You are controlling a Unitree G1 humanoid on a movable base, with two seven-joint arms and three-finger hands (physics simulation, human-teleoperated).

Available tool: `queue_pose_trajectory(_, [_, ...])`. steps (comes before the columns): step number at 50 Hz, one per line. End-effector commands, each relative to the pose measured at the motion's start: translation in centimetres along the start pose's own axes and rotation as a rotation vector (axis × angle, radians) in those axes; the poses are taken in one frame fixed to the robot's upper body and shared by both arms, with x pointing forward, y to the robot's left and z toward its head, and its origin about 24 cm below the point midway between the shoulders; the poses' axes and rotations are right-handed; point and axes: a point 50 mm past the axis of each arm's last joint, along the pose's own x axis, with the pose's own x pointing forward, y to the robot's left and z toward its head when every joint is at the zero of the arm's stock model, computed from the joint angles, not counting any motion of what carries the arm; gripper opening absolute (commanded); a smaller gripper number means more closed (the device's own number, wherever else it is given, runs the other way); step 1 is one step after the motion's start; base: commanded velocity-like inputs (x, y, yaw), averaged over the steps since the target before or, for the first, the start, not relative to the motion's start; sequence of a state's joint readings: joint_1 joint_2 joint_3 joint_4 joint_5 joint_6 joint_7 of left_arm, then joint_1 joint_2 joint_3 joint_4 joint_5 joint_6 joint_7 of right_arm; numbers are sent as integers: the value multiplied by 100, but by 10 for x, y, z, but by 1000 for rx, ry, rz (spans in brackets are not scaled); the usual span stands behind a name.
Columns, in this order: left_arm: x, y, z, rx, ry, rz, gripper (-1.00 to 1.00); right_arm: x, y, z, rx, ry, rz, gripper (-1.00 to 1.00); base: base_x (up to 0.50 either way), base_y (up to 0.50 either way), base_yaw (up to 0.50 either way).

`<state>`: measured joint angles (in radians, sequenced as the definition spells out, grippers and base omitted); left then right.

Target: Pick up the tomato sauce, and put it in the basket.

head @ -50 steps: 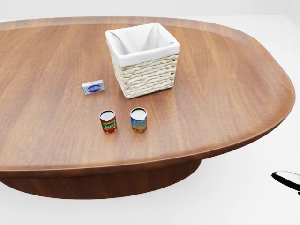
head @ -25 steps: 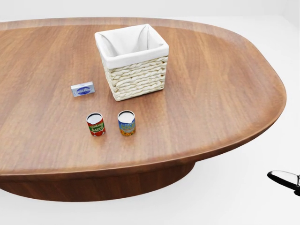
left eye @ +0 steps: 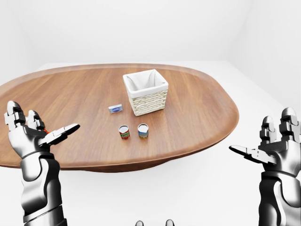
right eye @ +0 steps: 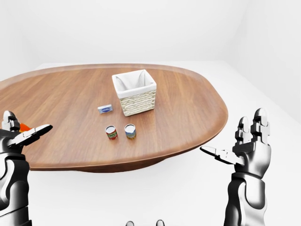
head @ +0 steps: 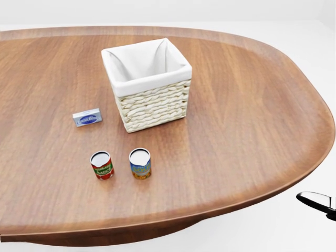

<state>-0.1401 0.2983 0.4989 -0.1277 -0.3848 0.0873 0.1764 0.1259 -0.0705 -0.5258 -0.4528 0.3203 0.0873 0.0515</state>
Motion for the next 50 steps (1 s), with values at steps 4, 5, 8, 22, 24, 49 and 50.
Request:
queue_pose_trajectory(4, [0, -1, 0, 0, -1, -2, 100, 0, 0, -2, 1, 8, 3, 100, 31, 0, 0])
queue_pose_trajectory(5, [0, -1, 0, -1, -1, -2, 100, 0, 0, -2, 1, 9, 3, 100, 31, 0, 0])
queue_pose_trajectory(8, [0, 0, 0, 0, 1, -1, 100, 0, -1, -1, 1, 6, 2, 100, 31, 0, 0])
queue_pose_trajectory(22, [1, 0, -3, 1, 10, 2, 100, 0, 0, -2, 1, 7, 5, 100, 31, 0, 0])
queue_pose_trajectory(24, [0, 0, -2, 2, 10, 1, 100, 0, 0, -1, 0, 4, 5, 100, 31, 0, 0])
queue_pose_trajectory(49, [1, -1, -5, 4, 20, -1, 100, -1, 1, 0, -1, -1, 7, 100, 31, 0, 0])
queue_pose_trajectory(50, [0, 0, -5, 4, 19, -1, 100, -1, 1, 1, -1, -2, 7, 100, 30, 0, 0])
